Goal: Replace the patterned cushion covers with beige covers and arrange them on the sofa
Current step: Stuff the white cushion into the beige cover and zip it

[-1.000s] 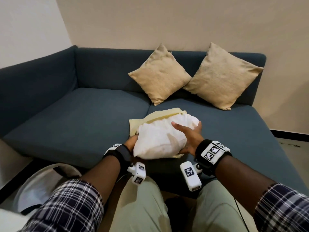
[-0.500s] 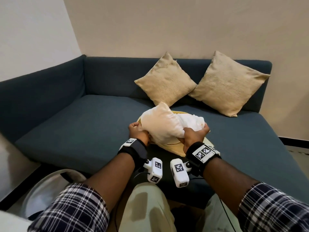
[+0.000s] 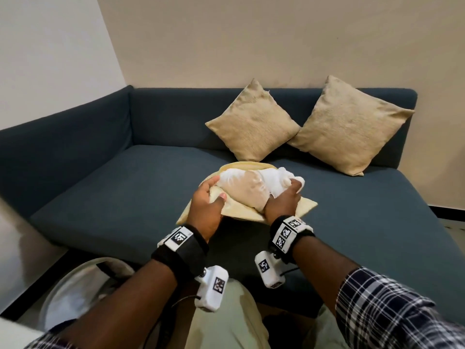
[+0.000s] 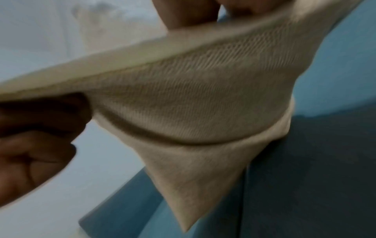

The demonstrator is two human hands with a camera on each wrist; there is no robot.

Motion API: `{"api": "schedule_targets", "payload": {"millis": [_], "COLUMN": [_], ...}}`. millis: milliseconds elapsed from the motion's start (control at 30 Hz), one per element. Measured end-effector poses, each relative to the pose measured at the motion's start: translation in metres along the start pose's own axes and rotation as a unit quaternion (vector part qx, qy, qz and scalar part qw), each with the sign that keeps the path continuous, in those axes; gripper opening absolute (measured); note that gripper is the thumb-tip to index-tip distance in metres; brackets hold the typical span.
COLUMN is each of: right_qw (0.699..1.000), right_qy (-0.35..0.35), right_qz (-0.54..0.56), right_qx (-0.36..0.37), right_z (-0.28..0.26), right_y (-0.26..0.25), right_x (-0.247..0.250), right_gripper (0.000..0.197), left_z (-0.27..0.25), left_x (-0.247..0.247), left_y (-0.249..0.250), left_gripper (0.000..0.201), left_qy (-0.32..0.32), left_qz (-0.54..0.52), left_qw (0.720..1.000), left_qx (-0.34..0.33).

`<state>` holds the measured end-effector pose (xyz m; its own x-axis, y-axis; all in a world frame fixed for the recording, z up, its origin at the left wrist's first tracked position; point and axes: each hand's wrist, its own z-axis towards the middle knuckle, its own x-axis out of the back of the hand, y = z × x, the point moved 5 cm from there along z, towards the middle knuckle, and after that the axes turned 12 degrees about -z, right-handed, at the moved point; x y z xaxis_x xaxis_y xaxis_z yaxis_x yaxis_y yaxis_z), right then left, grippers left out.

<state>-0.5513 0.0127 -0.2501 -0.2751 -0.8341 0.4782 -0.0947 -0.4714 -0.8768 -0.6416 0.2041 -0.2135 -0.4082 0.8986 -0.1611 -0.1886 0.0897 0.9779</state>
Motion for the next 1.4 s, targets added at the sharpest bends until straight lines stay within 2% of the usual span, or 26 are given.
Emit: {"api": "schedule_targets", "payload": {"millis": [100,200,233,267,300,333,367,400,433,467,500,567,600,700,767,800,900,967,1067,1100,1167,1233,1300,1333,1400], "right_qw": [0.985,0.960,0.953,0.946,0.942,0.940,0.938,0.935,0.930,0.925,0.920,0.906,0.898,0.876,0.860,0.854,0.861,0.889,0.928,0.927,0.905,0.892,0.883,0.878,0.872], "right_qy": [-0.132,-0.242,-0.264,-0.282,-0.292,-0.298,-0.302,-0.309,-0.317,-0.322,-0.325,-0.338,-0.346,-0.326,-0.275,-0.244,-0.173,-0.107,0.003,0.033,0.093,0.136,0.170,0.174,0.139], "right_qz": [-0.087,-0.012,0.019,0.047,0.067,0.075,0.070,0.060,0.047,0.030,0.013,-0.022,-0.041,-0.132,-0.214,-0.248,-0.297,-0.288,-0.193,-0.161,-0.135,-0.150,-0.200,-0.220,-0.245], "right_qx": [0.076,0.138,0.146,0.150,0.150,0.151,0.155,0.163,0.178,0.198,0.219,0.255,0.270,0.329,0.373,0.386,0.375,0.341,0.318,0.337,0.392,0.404,0.390,0.387,0.401], "right_z": [0.011,0.009,0.008,0.006,0.006,0.006,0.006,0.004,0.001,-0.003,-0.007,-0.012,-0.013,-0.013,-0.008,-0.004,0.012,0.026,0.048,0.052,0.055,0.056,0.057,0.059,0.061], "right_y": [-0.005,-0.008,-0.009,-0.010,-0.013,-0.015,-0.017,-0.020,-0.023,-0.024,-0.023,-0.020,-0.017,-0.009,-0.006,-0.004,-0.007,-0.020,-0.052,-0.064,-0.086,-0.103,-0.112,-0.113,-0.107], "right_x": [-0.002,-0.002,-0.001,-0.002,-0.004,-0.007,-0.011,-0.015,-0.018,-0.021,-0.023,-0.024,-0.023,-0.015,-0.010,-0.009,0.000,0.014,0.044,0.053,0.066,0.081,0.098,0.106,0.116], "right_gripper": [0.082,0.096,0.100,0.103,0.105,0.108,0.111,0.113,0.114,0.115,0.117,0.121,0.126,0.141,0.146,0.145,0.133,0.118,0.090,0.076,0.043,0.027,0.026,0.025,0.021], "left_z": [0.001,0.008,0.009,0.007,0.002,-0.007,-0.016,-0.023,-0.026,-0.023,-0.016,-0.007,-0.004,0.005,0.007,0.008,0.020,0.029,0.051,0.059,0.071,0.074,0.070,0.068,0.067], "left_x": [0.024,0.032,0.031,0.029,0.022,0.008,-0.011,-0.030,-0.042,-0.045,-0.040,-0.026,-0.022,-0.018,-0.021,-0.025,-0.035,-0.045,-0.059,-0.063,-0.071,-0.079,-0.083,-0.084,-0.076], "left_y": [0.017,0.027,0.029,0.033,0.040,0.048,0.052,0.046,0.033,0.017,0.002,-0.012,-0.013,-0.008,0.000,0.006,0.027,0.046,0.087,0.102,0.130,0.144,0.146,0.143,0.126], "left_gripper": [0.038,0.027,0.030,0.038,0.048,0.055,0.058,0.059,0.059,0.061,0.066,0.077,0.074,0.033,0.013,0.008,0.013,0.013,0.010,0.012,0.015,0.014,0.026,0.034,0.041], "left_qy": [0.092,0.141,0.157,0.172,0.176,0.152,0.095,0.014,-0.067,-0.126,-0.155,-0.170,-0.173,-0.148,-0.133,-0.131,-0.130,-0.139,-0.121,-0.102,-0.072,-0.061,-0.091,-0.131,-0.238], "left_qz": [0.084,0.180,0.199,0.228,0.278,0.346,0.435,0.525,0.604,0.667,0.703,0.744,0.759,0.765,0.763,0.759,0.741,0.721,0.657,0.638,0.605,0.578,0.548,0.523,0.472], "left_qw": [0.992,0.973,0.967,0.957,0.938,0.905,0.852,0.789,0.728,0.684,0.662,0.629,0.609,0.582,0.582,0.591,0.617,0.638,0.712,0.730,0.756,0.763,0.775,0.791,0.826], "left_qx": [-0.033,-0.029,-0.027,-0.048,-0.108,-0.193,-0.275,-0.321,-0.317,-0.269,-0.209,-0.148,-0.149,-0.235,-0.247,-0.242,-0.229,-0.232,-0.218,-0.222,-0.241,-0.283,-0.303,-0.288,-0.198]}}
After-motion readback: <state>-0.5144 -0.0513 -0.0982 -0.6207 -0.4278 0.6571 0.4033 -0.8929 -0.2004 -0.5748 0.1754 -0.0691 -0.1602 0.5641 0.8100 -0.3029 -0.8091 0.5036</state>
